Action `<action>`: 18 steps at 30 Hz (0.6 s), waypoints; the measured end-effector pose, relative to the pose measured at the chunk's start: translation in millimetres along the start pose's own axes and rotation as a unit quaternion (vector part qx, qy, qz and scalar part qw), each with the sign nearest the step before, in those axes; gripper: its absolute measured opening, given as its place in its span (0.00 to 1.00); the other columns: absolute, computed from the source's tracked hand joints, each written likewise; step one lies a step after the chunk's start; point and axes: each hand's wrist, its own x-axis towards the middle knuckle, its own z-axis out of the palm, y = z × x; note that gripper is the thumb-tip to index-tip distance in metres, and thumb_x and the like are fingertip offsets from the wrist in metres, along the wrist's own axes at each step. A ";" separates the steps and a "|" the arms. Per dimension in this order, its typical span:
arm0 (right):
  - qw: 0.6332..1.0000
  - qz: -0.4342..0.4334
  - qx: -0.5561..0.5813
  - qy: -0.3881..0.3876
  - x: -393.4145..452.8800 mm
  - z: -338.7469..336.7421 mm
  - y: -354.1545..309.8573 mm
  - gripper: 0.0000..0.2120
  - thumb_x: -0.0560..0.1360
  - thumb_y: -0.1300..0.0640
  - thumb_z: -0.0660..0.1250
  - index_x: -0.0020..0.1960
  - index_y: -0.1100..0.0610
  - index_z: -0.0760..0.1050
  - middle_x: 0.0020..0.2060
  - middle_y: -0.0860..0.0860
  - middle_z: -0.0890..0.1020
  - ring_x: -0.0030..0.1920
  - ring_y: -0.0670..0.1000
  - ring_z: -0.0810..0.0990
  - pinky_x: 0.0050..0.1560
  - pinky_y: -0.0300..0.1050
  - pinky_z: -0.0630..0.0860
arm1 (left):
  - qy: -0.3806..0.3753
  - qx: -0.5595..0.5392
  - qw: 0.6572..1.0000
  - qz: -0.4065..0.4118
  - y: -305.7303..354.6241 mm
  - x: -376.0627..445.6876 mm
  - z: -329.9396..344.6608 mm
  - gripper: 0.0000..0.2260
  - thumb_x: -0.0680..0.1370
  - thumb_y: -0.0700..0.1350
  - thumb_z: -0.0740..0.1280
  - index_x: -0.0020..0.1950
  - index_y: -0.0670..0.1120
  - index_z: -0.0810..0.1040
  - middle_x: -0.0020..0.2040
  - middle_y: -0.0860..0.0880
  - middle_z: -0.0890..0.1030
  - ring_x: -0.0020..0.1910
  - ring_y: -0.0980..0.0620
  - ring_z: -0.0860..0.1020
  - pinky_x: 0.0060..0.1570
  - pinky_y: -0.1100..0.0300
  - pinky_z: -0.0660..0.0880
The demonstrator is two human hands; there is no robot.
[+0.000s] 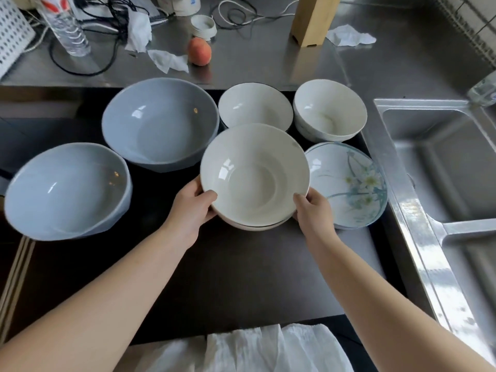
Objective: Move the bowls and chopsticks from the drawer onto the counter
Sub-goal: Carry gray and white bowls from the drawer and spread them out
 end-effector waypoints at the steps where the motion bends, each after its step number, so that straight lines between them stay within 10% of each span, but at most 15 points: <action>1: 1.000 0.008 0.004 -0.002 -4.2 4.7 2.7 0.07 0.65 0.56 0.57 0.35 0.61 0.67 0.32 0.54 0.68 0.36 0.51 0.66 0.41 0.49 0.68 | -0.003 0.003 1.000 -0.009 -3.3 1.6 -3.5 0.22 0.76 0.33 0.59 0.65 0.51 0.76 0.57 0.51 0.82 0.58 0.51 0.78 0.52 0.54 0.79; 6: 0.998 0.053 0.016 -0.015 -9.6 19.4 16.6 0.14 0.68 0.62 0.57 0.25 0.49 0.65 0.24 0.44 0.62 0.33 0.51 0.57 0.37 0.49 0.58 | -0.022 0.024 0.999 -0.041 -11.7 14.6 -12.4 0.23 0.77 0.32 0.58 0.68 0.49 0.74 0.57 0.50 0.81 0.57 0.51 0.78 0.48 0.56 0.78; 18: 0.993 0.093 0.066 0.018 7.2 21.1 26.5 0.08 0.64 0.58 0.57 0.40 0.63 0.68 0.35 0.54 0.68 0.40 0.53 0.63 0.43 0.48 0.66 | -0.021 0.063 0.997 -0.031 -10.3 39.0 0.2 0.25 0.76 0.32 0.58 0.70 0.51 0.72 0.58 0.51 0.80 0.57 0.52 0.78 0.52 0.56 0.78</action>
